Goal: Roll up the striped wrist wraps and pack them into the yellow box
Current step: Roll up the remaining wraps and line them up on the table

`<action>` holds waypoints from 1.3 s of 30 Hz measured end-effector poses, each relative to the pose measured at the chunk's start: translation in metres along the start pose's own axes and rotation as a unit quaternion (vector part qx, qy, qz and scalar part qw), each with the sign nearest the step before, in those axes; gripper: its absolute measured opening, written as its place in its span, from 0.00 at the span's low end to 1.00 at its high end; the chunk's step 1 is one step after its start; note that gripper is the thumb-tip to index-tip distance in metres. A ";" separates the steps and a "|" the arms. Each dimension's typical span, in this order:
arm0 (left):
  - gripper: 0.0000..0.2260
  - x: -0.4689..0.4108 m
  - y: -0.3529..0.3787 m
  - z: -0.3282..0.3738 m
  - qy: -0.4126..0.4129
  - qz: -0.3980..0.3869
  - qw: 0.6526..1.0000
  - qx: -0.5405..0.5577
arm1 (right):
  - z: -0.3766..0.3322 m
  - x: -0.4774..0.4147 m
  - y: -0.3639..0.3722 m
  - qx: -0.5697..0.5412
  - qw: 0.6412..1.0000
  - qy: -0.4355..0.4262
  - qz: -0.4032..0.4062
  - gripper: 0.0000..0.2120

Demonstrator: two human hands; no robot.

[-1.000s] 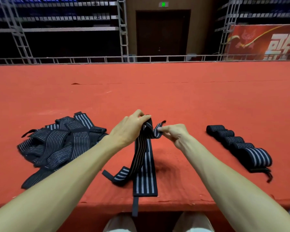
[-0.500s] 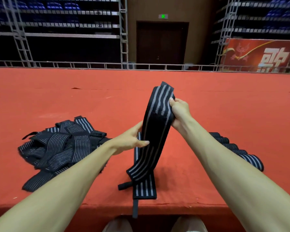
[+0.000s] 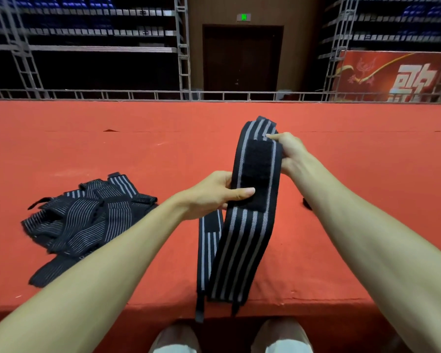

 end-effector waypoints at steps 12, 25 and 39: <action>0.12 0.002 0.004 -0.162 -0.146 0.047 0.988 0.015 | 0.076 -0.116 -0.031 0.174 0.984 0.001 0.042 0.12; 0.17 -0.031 -0.064 -0.271 -0.201 0.216 0.943 -0.155 | 0.140 -0.251 -0.017 0.191 0.980 0.000 0.047 0.12; 0.14 -0.007 -0.072 -0.244 -0.168 0.231 0.941 -0.180 | 0.173 -0.250 -0.063 0.404 0.907 0.049 0.111 0.16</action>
Point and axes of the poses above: each hand's wrist, its own x-axis away from the middle knuckle, its own y-axis out of the palm, z = x × y, the point moved 8 cm from there along -x, towards the middle knuckle, and after that the axes turned 14 degrees about y, right-handed, at the moved point
